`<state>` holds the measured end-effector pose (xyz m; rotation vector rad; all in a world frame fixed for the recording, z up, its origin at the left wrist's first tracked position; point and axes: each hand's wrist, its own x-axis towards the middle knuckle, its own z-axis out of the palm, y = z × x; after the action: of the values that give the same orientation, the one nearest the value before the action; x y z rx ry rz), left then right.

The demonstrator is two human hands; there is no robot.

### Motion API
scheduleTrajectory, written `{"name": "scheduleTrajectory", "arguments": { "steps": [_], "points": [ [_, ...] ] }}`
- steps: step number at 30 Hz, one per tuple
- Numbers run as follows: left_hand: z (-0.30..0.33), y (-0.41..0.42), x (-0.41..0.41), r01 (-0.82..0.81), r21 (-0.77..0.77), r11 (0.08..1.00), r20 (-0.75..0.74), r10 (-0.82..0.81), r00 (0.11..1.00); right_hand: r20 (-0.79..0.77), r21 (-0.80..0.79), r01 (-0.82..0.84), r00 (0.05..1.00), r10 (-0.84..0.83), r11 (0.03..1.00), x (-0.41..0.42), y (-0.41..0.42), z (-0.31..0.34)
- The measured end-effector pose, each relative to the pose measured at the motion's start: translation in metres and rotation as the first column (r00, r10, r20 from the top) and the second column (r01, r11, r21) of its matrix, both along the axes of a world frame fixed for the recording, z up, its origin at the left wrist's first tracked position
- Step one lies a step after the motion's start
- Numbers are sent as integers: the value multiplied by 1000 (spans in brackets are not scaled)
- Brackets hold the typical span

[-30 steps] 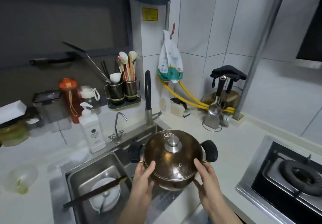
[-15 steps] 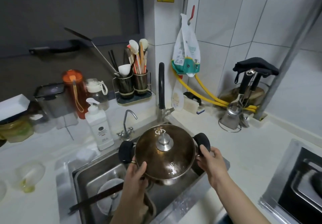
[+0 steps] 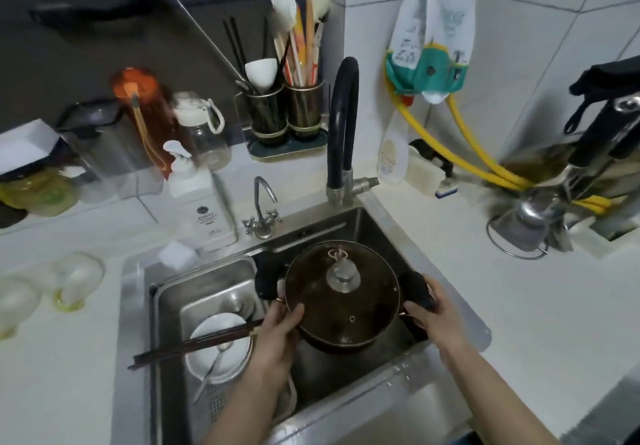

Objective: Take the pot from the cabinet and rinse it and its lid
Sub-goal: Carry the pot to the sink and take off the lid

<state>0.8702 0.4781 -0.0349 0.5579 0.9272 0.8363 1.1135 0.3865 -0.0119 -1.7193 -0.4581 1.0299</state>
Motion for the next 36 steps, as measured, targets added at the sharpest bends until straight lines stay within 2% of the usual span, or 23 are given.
{"name": "scheduleTrajectory", "arguments": {
  "steps": [8,16,22,26,31,36],
  "points": [
    [-28,21,26,-48,-79,996,-95,40,995,-29,-193,-4,1000,-1,981,34,37,-50],
    [-61,44,26,-108,-221,969,-145,77,986,27,-347,-170,981,191,922,26,51,-80],
    [-83,58,41,-128,-366,922,-190,60,980,-131,-389,-23,991,-31,921,33,69,-95],
    [-102,66,53,-99,-429,898,-197,14,980,-184,-431,74,969,-167,899,30,71,-112],
    [-123,76,62,-122,-480,869,-154,54,987,-164,-500,167,945,-282,850,21,75,-135],
    [-132,79,65,-113,-481,869,-178,29,984,-80,-538,209,952,-296,817,18,79,-151]
  ]
}}
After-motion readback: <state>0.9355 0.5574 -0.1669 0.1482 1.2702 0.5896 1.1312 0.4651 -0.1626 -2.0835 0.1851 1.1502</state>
